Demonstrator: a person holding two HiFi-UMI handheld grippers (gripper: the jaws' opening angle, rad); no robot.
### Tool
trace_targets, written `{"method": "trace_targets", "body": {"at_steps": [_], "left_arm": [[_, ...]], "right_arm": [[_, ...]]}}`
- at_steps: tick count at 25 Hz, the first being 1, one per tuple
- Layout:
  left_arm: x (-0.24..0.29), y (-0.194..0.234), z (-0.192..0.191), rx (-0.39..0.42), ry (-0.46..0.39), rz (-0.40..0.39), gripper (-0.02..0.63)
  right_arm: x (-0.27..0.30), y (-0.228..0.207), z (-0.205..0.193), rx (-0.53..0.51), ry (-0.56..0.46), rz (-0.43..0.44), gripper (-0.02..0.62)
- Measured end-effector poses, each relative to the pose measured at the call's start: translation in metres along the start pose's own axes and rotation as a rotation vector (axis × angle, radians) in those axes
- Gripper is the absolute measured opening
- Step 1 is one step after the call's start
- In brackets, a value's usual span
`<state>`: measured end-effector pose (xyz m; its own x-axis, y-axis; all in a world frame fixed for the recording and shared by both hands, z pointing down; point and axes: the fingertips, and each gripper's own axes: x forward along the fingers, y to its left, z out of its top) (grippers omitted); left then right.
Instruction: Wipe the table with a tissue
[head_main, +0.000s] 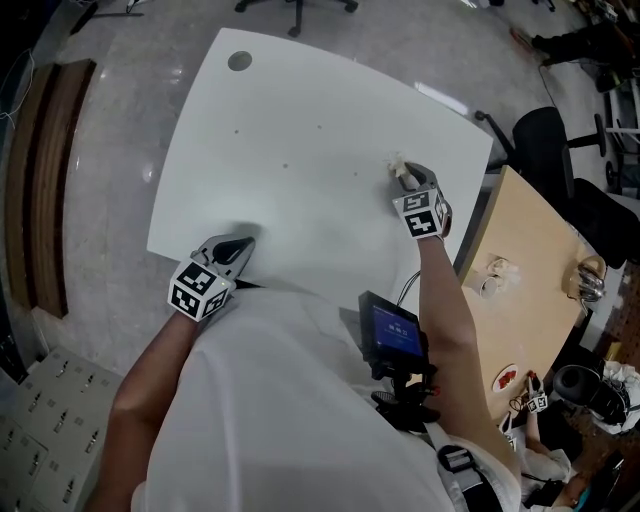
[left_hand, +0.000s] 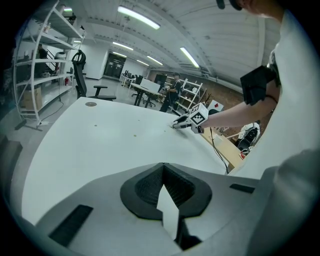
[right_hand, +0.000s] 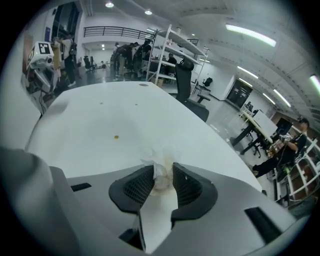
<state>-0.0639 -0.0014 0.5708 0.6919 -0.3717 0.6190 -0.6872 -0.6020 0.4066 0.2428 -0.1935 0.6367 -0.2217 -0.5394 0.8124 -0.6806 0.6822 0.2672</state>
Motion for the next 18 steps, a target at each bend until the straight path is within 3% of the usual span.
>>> {"method": "trace_targets", "body": {"at_steps": [4,8,14,18], "left_arm": [[0.002,-0.004,0.004,0.017,-0.011,-0.006,0.006],[-0.001,-0.008,0.006,0.037,-0.016,-0.007,0.005],[0.002,-0.019,0.005,0.063,-0.018,-0.015,0.005],[0.004,-0.025,0.004,0.074,-0.021,-0.010,0.005]], "right_arm": [[-0.007,0.021,-0.002,0.029,-0.004,0.131,0.117],[-0.022,0.045,0.002,0.145,-0.071,0.212,0.117],[-0.040,0.050,-0.011,0.299,-0.140,0.207,0.118],[-0.047,0.024,-0.019,0.442,-0.191,0.140,0.118]]}}
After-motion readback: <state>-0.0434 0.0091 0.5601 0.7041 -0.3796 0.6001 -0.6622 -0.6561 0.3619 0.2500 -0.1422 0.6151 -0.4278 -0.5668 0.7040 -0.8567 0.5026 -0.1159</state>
